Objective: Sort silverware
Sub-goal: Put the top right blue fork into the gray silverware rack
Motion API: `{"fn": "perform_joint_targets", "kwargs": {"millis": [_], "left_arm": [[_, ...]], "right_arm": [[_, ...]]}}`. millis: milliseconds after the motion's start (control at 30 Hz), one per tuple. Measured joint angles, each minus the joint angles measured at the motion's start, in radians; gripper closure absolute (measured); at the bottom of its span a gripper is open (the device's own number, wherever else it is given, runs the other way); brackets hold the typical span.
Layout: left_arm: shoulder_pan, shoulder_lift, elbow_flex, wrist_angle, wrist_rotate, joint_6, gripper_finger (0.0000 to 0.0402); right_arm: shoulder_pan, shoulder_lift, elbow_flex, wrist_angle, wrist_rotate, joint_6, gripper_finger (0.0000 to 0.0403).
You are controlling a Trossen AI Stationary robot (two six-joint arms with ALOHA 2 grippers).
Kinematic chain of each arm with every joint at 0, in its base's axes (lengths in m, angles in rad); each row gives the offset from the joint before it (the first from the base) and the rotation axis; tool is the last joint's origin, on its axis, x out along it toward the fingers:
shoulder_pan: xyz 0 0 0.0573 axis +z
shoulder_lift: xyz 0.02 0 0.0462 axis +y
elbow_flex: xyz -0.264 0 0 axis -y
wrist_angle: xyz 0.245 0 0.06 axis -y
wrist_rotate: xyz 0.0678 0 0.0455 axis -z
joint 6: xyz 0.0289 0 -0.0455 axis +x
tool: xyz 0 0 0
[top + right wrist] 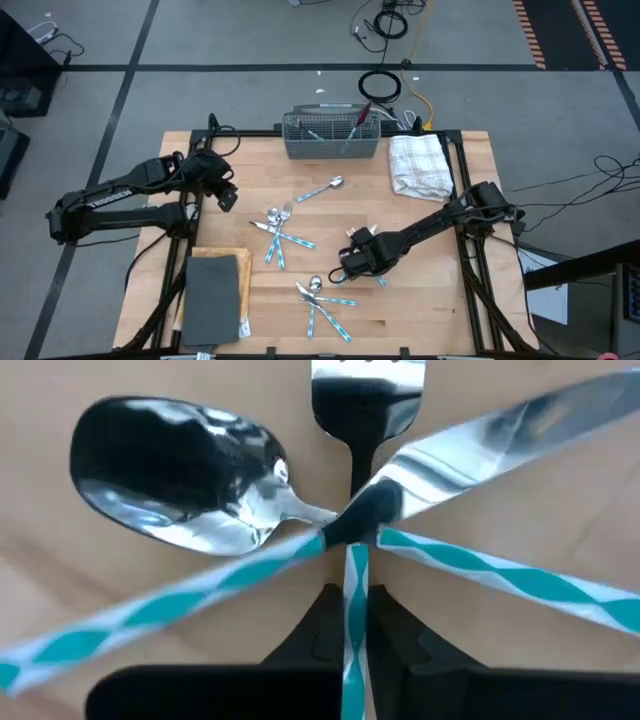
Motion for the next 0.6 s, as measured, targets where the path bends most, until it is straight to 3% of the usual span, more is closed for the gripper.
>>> {"fn": "perform_joint_targets", "kwargs": {"millis": [600], "left_arm": [[0.0,0.0,0.0,0.0,-0.008,0.002,0.0332]], "right_arm": [[0.005,-0.004,0.087,-0.091,0.292,-0.007,0.0402]]}}
